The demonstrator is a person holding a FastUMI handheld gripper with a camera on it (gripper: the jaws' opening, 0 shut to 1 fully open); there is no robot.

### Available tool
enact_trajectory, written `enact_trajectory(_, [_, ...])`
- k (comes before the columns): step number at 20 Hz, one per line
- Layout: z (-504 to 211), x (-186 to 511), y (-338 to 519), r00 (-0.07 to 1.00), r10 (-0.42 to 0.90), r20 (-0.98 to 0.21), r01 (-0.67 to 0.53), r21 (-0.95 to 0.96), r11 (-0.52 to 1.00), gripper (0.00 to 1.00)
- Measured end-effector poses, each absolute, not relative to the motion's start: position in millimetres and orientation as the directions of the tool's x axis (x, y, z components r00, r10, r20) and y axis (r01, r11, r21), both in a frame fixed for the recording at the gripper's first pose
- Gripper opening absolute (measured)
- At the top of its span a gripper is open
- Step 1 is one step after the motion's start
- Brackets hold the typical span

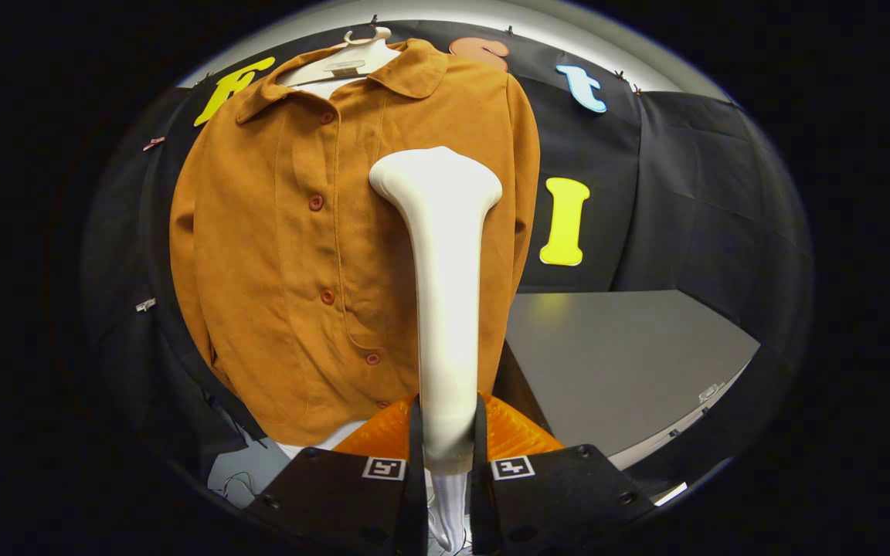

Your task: Iron the clothes twice with a garment steamer, once on the left side and once on the right side.

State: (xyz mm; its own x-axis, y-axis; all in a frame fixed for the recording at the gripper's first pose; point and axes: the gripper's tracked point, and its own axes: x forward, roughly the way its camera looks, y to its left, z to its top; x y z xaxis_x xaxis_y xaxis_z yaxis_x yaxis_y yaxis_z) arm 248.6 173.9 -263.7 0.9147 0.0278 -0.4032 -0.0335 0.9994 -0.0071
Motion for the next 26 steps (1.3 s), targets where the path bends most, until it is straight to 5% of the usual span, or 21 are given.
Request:
enact_trajectory(16, [-341, 201, 188, 0.814, 0.062, -0.578, -0.043, 0.045, 0.998, 0.25])
enact_trajectory(26, [-247, 141, 173, 0.910, 0.069, -0.409, -0.029, 0.104, 0.994, 0.25])
